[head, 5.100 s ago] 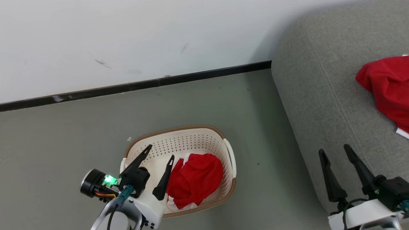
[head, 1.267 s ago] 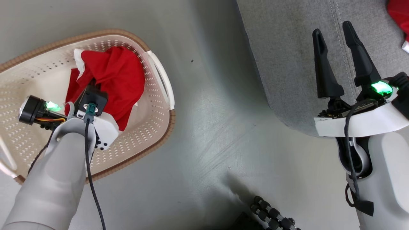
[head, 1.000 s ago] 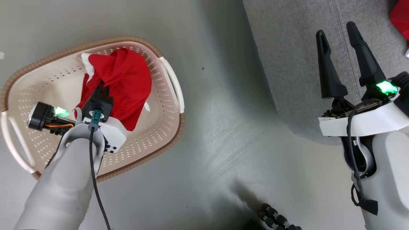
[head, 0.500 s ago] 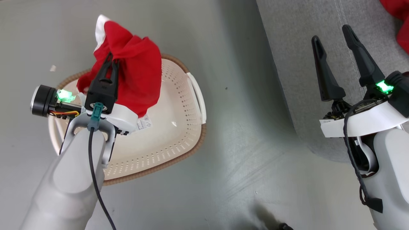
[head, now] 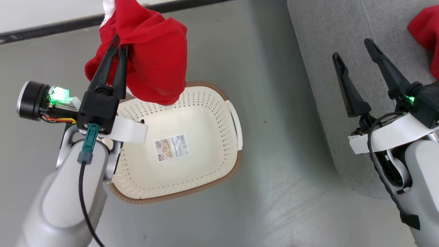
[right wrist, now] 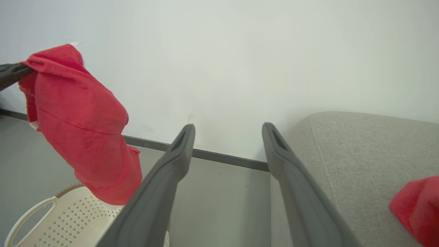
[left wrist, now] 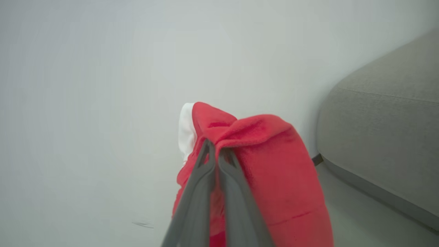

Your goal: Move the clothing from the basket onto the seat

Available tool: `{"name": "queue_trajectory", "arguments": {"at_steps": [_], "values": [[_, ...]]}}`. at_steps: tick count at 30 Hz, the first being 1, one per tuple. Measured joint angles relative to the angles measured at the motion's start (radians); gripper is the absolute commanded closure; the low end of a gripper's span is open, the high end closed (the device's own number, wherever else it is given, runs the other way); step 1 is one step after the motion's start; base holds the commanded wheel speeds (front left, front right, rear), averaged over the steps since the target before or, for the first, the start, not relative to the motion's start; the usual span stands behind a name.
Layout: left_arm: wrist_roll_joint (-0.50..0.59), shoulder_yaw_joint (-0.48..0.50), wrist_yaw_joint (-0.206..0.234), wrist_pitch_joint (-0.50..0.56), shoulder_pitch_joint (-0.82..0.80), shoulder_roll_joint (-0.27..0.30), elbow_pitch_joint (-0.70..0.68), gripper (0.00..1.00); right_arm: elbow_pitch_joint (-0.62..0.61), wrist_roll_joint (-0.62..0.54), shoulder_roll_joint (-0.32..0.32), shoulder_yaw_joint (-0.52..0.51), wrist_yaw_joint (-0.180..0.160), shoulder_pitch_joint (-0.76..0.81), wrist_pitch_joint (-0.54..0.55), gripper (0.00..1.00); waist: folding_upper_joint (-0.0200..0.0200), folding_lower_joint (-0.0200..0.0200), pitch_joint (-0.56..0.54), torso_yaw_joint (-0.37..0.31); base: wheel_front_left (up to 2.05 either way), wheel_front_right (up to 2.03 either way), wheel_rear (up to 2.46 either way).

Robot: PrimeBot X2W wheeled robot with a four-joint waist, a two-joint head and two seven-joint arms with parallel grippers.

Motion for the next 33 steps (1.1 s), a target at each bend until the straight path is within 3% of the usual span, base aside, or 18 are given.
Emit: {"name": "queue_trajectory", "arguments": {"at_steps": [8,15,33], "values": [[0.002,-0.002,-0.007,-0.002,0.041,0.030,-0.152,1.00,0.039,-0.006,-0.076,0.067,0.000,0.002,0.000,0.00,0.0000,0.0000,-0.097,0.054,0.00,0.00,0.00],[0.002,-0.033,-0.049,-0.004,0.048,0.040,-0.216,1.00,0.061,-0.009,-0.123,0.170,0.000,0.001,0.000,0.00,0.0000,0.0000,-0.173,0.093,0.00,0.00,0.00],[-0.035,-0.147,-0.156,-0.004,0.045,-0.004,-0.289,1.00,0.088,0.102,-0.248,0.562,0.000,-0.052,0.000,0.00,0.0000,0.0000,-0.345,0.166,0.00,0.00,0.00]]}}
